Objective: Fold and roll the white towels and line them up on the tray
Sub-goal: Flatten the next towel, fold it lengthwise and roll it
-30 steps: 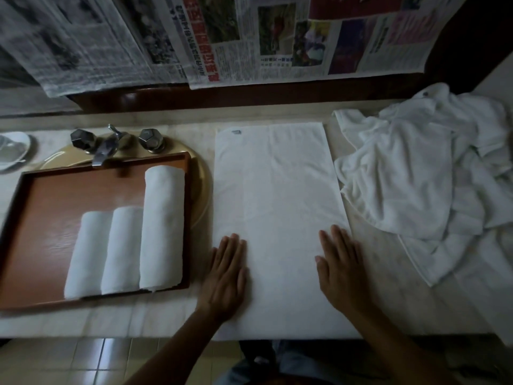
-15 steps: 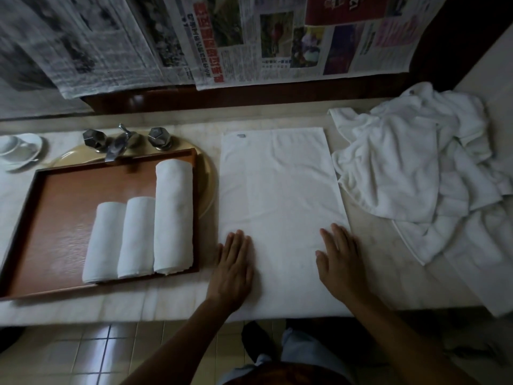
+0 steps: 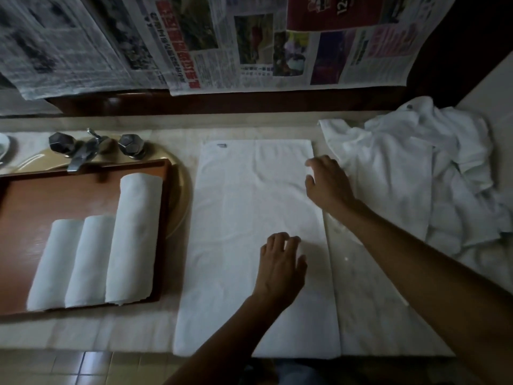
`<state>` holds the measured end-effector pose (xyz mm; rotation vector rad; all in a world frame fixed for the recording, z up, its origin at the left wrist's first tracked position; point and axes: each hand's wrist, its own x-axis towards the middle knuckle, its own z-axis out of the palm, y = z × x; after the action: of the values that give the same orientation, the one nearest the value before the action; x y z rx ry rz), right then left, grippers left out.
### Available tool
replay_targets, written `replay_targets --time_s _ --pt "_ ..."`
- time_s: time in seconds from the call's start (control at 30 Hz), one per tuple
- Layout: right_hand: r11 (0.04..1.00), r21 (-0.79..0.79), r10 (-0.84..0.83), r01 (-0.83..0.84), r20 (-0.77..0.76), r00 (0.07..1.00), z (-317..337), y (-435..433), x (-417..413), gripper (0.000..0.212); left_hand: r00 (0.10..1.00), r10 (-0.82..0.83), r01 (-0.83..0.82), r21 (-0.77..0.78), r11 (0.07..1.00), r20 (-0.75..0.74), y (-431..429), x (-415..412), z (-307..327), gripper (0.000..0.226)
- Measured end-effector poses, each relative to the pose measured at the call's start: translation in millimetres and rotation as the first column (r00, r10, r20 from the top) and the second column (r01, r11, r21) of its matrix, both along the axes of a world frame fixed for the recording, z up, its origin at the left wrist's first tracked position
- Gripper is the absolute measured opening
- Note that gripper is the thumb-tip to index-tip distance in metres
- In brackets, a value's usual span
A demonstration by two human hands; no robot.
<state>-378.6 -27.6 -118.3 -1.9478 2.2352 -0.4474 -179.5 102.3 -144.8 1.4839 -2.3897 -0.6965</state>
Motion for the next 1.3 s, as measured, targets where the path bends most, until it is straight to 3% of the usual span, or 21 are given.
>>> replay_targets --time_s 0.2,0.37,0.7,0.8,0.97,1.13,1.3 --pt "0.989 0.147 0.002 0.011 -0.089 0.996 -9 -88 -34 0.037 0.999 -0.024 0.024 0.02 1.0 0.033 1 -53 -9 0.053" --pt "0.981 0.186 -0.05 0.055 -0.032 0.998 -23 -120 -49 0.031 0.997 -0.033 0.032 0.019 0.999 0.066 1 -62 -17 0.047" --pt "0.959 0.235 -0.245 0.157 0.413 0.877 7 -148 -77 0.014 0.981 0.069 -0.079 0.049 0.996 0.182 -9 -95 -10 0.048" --pt "0.962 0.208 -0.261 0.176 0.512 0.819 16 -146 -83 0.008 0.978 0.069 -0.077 0.034 0.996 0.195 -14 -106 -6 0.032" --pt "0.972 0.208 -0.223 0.112 0.653 0.723 25 -143 -82 0.014 0.995 0.095 -0.093 0.158 0.983 -0.009 -26 -96 5 0.008" --pt "0.97 0.242 -0.185 -0.006 0.759 0.625 43 -150 -55 0.026 0.913 0.268 -0.168 0.316 0.934 -0.307 -38 -55 44 0.006" --pt "0.988 0.1 0.011 -0.118 0.715 0.699 54 -163 -6 0.023 0.808 0.465 -0.246 0.511 0.824 -0.361 -52 7 71 0.009"
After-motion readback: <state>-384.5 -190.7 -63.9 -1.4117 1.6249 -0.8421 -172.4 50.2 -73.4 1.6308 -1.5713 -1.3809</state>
